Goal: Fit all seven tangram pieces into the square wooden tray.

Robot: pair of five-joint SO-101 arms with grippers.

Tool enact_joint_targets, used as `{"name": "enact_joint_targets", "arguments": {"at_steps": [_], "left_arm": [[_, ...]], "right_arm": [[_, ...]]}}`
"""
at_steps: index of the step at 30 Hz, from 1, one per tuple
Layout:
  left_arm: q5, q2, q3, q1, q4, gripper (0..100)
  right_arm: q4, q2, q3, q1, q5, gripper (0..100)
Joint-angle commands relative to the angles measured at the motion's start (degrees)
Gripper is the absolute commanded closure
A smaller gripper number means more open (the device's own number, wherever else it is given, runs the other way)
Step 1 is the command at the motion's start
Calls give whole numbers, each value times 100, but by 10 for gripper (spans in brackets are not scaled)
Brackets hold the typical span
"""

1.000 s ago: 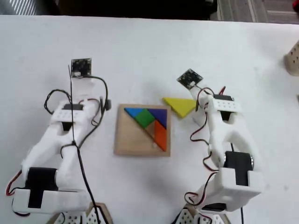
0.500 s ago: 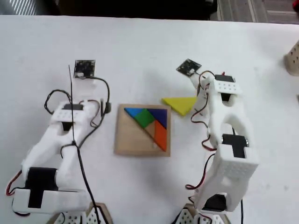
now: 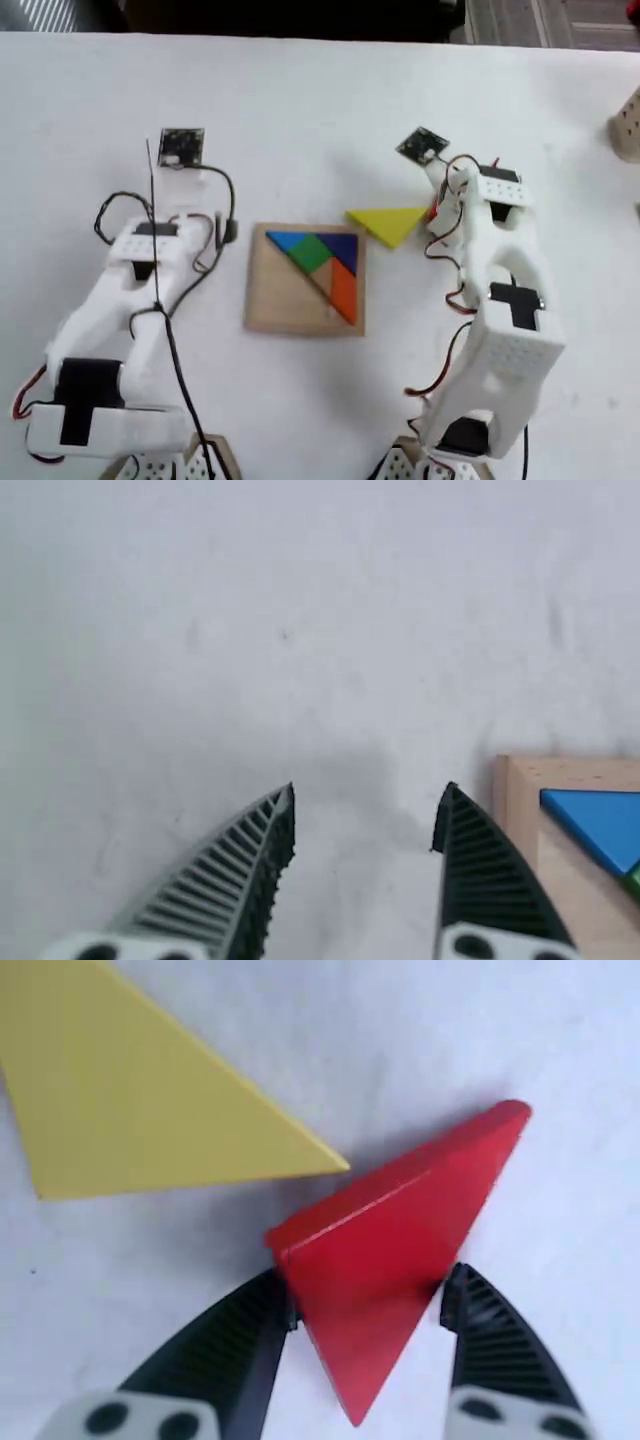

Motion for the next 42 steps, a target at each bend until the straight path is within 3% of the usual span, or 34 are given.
{"name": "enact_joint_targets", "arguments": {"at_steps": [1,4,8,17,32,36,42], "left_arm": [[-44,-75,-308,75,18,760],[-44,-75,-299,75,18,760],[-44,-75,-299,75,18,760],[-44,-75,-299,75,18,760],[-35,-75,-281,57,18,762],[-35,-75,-273,40,26,762],[-26,-84,-273,31,26,762]], "right_arm": [[-189,224,-123,259,114,783],[-268,215,-149,242,97,824],[-664,224,-149,259,-290,977],[-699,207,-141,382,-668,979],[2088,-1745,-105,567,-624,979],[2923,-2176,-97,242,-730,979],[3442,-2730,264,-848,-1925,979]]}}
